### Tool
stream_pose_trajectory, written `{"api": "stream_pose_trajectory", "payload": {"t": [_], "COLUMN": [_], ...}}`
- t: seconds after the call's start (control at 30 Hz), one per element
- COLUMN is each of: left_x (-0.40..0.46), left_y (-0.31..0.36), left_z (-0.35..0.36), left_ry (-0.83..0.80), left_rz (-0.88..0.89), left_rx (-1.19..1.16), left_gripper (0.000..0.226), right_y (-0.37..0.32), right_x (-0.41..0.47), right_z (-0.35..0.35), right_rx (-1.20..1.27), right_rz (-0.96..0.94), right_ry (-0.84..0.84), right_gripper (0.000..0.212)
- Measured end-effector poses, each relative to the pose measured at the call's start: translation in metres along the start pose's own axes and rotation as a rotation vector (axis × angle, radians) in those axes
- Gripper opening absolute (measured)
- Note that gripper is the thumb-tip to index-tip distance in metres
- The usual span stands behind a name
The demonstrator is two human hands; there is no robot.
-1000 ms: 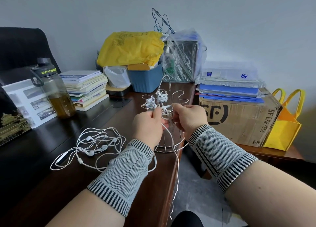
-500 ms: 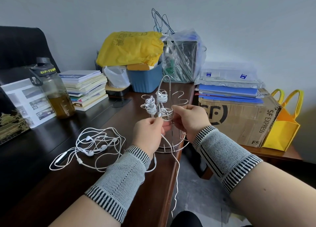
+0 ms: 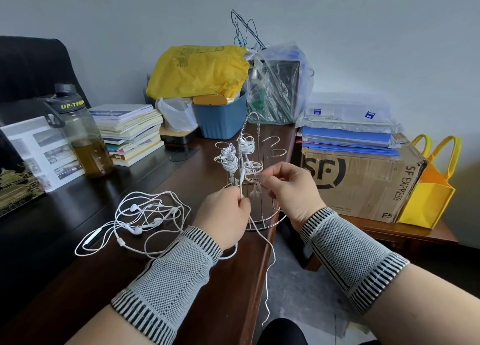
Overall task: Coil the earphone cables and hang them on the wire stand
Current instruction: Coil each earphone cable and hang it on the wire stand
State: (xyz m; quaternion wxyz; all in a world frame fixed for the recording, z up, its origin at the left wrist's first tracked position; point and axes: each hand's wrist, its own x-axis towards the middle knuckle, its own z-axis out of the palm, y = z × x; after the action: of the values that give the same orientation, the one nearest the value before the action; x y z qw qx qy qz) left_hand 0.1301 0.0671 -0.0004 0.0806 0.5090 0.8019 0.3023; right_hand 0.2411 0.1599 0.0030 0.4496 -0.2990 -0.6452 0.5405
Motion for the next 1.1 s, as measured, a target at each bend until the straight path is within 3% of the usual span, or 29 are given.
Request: {"api": "stream_pose_trajectory", "payload": {"t": [0.2, 0.37, 0.57, 0.67, 0.77, 0.9, 1.1], "left_x": [0.0, -0.002, 0.0, 0.0, 0.005, 0.008, 0.008], "left_y": [0.0, 0.004, -0.003, -0.005, -0.008, -0.006, 0.002], "left_z": [-0.005, -0.007, -0.01, -0.017, -0.021, -0.01, 0.006], "left_ry": [-0.03, -0.081, -0.074, 0.015, 0.195, 0.184, 0.254], "left_rz": [-0.008, 0.03, 0.052, 0.036, -0.036, -0.193, -0.203], "left_rx": [0.031, -0.051, -0.009, -0.016, -0.195, -0.681, -0.732], "left_gripper": [0.036, 0.033, 0.034, 0.024, 0.015, 0.018, 0.021], "right_y": [0.004, -0.001, -0.004, -0.006, -0.003, 0.0, 0.008], "right_x": [-0.004, -0.011, -0.011, -0.011, -0.012, -0.011, -0.009], "right_z": [0.003, 0.011, 0.023, 0.025, 0.026, 0.026, 0.024], "right_rx": [-0.12, -0.313, -0.286, -0.24, -0.289, -0.317, -0.324], "right_rz": [0.002, -0.048, 0.018, 0.059, 0.048, 0.024, 0.018], "right_ry": [-0.027, -0.089, -0.118, -0.102, -0.088, -0.047, 0.036], "right_gripper": [0.013, 0.026, 0.024, 0.026, 0.036, 0.041, 0.041]}}
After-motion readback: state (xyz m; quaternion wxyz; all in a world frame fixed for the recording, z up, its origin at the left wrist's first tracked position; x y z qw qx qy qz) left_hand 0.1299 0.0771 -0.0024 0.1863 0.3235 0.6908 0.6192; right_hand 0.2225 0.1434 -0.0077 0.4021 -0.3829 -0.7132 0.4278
